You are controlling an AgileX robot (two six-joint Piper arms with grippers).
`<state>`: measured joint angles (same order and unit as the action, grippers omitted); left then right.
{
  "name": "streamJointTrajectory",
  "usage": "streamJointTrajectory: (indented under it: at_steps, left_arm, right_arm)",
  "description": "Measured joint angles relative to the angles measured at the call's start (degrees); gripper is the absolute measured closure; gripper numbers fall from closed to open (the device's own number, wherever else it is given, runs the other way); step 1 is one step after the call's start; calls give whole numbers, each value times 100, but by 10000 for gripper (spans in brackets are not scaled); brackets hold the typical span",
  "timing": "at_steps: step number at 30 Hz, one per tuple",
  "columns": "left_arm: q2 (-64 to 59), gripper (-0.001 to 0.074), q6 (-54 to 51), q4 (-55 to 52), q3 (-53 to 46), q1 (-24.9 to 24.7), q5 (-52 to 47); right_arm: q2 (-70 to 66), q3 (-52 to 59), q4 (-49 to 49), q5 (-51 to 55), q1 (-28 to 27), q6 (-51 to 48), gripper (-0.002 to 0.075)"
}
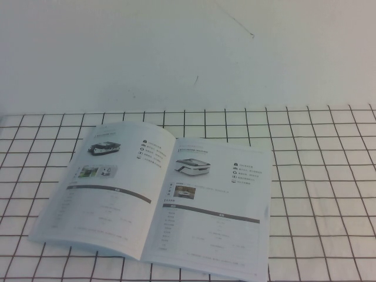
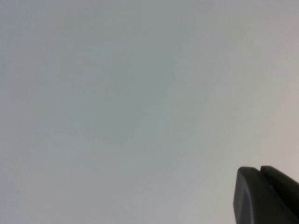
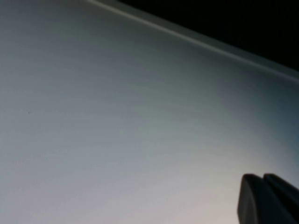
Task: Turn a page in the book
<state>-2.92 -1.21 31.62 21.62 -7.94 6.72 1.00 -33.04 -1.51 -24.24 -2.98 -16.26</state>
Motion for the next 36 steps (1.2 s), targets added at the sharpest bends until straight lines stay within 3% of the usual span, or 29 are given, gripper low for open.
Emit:
streamJointTrajectory:
  at_steps: [11,19,24,31,36]
  left_arm:
    - [-1767,737,-829,-527,1675,0,-2179]
    - [-3118,737,-1028,-405,1794,0,-3805]
    - [-3478,737,-1078,-161,1794,0,-3853]
    - [-4014,737,-1305,416,1794,0,-3853]
    - [-4727,737,-1955,468,1905,0,-4076]
  right_arm:
    - [-664,-1429,-588,3282,0,110,728]
    - [-1822,-1715,-907,6411,12,79,728]
    - [-1864,-1443,-1052,6741,45,147,728]
    - [-1864,-546,586,6532,45,797,728]
    - [-1864,-61,958,6496,45,898,728]
